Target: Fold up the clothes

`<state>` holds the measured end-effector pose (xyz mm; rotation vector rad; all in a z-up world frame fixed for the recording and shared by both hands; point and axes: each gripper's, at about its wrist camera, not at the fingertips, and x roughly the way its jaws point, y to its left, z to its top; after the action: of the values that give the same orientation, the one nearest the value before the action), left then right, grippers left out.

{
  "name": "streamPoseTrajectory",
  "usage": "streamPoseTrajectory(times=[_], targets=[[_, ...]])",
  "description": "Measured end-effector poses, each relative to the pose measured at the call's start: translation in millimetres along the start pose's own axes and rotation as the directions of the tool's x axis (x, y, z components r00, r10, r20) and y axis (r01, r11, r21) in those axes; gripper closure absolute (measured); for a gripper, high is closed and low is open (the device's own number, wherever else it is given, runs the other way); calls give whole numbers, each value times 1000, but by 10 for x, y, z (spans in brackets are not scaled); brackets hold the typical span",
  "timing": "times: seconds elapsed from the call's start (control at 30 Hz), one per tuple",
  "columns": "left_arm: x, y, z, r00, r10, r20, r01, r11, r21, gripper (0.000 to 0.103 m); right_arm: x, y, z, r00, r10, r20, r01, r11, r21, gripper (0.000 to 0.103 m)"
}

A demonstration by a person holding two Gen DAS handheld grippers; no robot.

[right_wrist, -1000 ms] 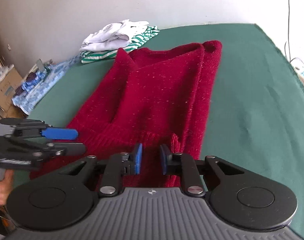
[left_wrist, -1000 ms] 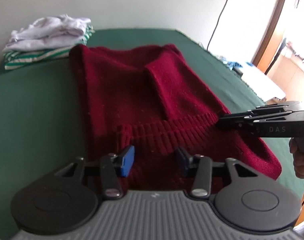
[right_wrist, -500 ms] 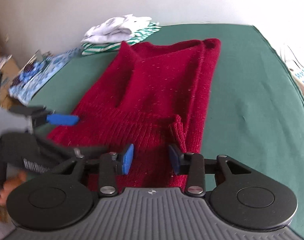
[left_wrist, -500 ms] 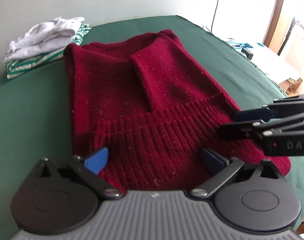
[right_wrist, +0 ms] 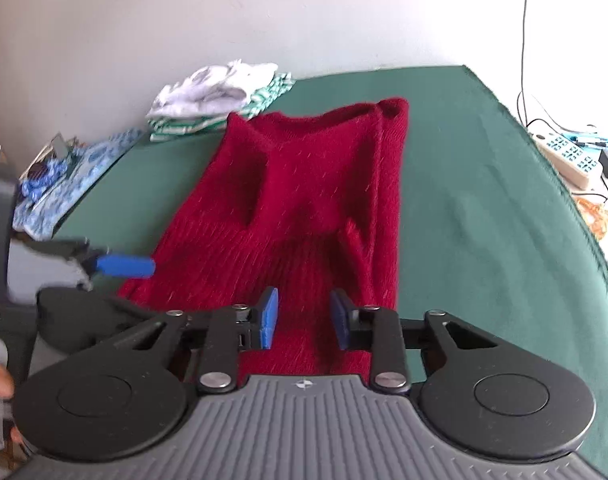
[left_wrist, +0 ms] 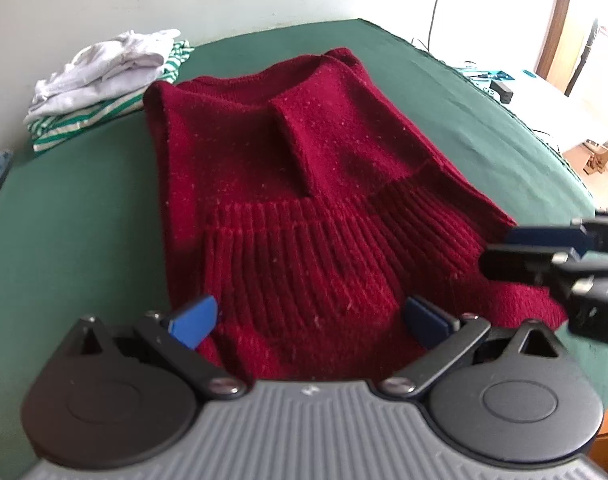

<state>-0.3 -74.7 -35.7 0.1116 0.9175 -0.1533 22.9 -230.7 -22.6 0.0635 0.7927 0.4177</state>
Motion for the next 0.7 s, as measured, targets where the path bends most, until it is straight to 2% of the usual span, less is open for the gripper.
streamPoseTrajectory(times=[0.17, 0.33, 0.53, 0.7], targets=[[-47, -7, -67, 1000, 1, -2, -1, 1000, -3, 2, 53, -10, -160, 998, -64, -22, 65, 998, 28, 81], [-54, -52, -68, 1000, 29, -11, -29, 1000, -10, 2, 114, -70, -181, 996, -86, -8, 86, 996, 39, 81], [-12, -121, -38, 996, 78, -37, -80, 996, -42, 1, 114, -186, -210, 1000, -30, -5, 30, 999, 16, 80], [46, -205, -8, 989, 134, -64, -139, 987, -79, 0, 101, -298, -121, 998, 40, -55, -40, 999, -4, 80]])
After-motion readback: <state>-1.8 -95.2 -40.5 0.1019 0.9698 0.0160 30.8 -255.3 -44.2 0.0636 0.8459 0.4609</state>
